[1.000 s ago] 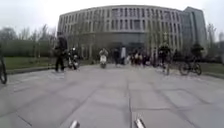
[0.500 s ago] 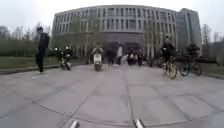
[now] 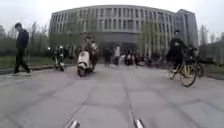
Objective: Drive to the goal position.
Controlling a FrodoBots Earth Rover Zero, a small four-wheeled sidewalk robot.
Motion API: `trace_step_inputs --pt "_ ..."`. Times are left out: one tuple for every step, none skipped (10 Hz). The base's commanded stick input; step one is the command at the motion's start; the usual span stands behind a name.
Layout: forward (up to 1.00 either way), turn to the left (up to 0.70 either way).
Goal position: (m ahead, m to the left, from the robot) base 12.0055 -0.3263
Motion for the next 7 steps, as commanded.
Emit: trace_step_inputs --pt "0.85 -0.02" --pt "0.85 -0.02" --pt "0.85 -0.02" --pt "0.85 -0.02" --pt "0.85 -0.02" --pt "0.85 -0.02" --pt "0.85 -0.02"
